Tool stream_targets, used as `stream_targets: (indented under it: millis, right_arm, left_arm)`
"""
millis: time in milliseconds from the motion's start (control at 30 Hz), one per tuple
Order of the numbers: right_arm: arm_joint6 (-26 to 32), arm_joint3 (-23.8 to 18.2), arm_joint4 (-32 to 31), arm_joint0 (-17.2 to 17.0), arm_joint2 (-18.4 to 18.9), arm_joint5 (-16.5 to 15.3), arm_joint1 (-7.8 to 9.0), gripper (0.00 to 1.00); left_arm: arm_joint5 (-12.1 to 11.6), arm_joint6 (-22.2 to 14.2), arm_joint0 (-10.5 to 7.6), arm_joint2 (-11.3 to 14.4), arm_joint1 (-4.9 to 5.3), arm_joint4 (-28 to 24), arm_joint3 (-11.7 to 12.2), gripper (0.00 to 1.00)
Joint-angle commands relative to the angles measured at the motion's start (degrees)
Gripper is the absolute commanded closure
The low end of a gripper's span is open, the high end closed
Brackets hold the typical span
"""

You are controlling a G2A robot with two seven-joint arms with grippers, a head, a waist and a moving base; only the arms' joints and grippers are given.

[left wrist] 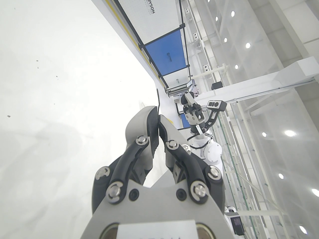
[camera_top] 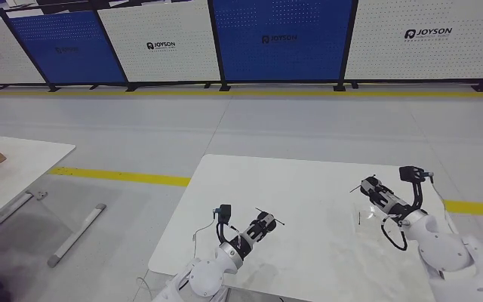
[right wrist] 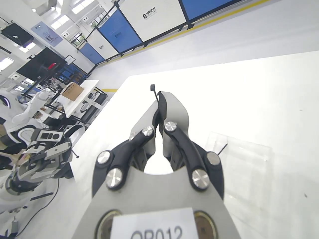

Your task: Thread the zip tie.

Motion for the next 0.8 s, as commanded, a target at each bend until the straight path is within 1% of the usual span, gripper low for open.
stream_targets:
  millis: [0,33,100,167,667,700,767]
  right_arm:
    - [-4.5,-1.9,-0.5,-1.8,-0.2,-0.8,-0.16,1.0]
    - [-7.0,-3.1,-0.5,-3.2,-0.4,-2.1,-0.26,1.0]
    - [-9.7,-4.0,-1.1,-4.9,-0.5,-3.4,-0.33,1.0]
    - [-11.0,-3.5,0.5,-5.7,-0.8,-4.6,-0.53,1.0]
    - [-11.0,-3.5,0.5,-5.7,-0.8,-4.6,-0.53,1.0]
    - [-11.0,-3.5,0.5,-5.7,-0.8,-4.6,-0.53,1.0]
    - [-11.0,-3.5,0.5,-5.7,-0.8,-4.6,-0.53,1.0]
  left_arm:
    - [0.0,0.0,0.0,0.0,0.0,0.0,0.0,1.0]
    - [0.0,0.0,0.0,0.0,0.0,0.0,0.0,1.0]
    - [0.0,0.0,0.0,0.0,0.0,0.0,0.0,1.0]
    - [0.0,0.0,0.0,0.0,0.0,0.0,0.0,1.0]
    - [0.0,0.0,0.0,0.0,0.0,0.0,0.0,1.0]
    - [0.1,0.5,-0.11,-0.1,-0.02,0.3,0.3,1.0]
    - [1.1,2.1,-0.86,0.9,-0.3,1.0,0.7,1.0]
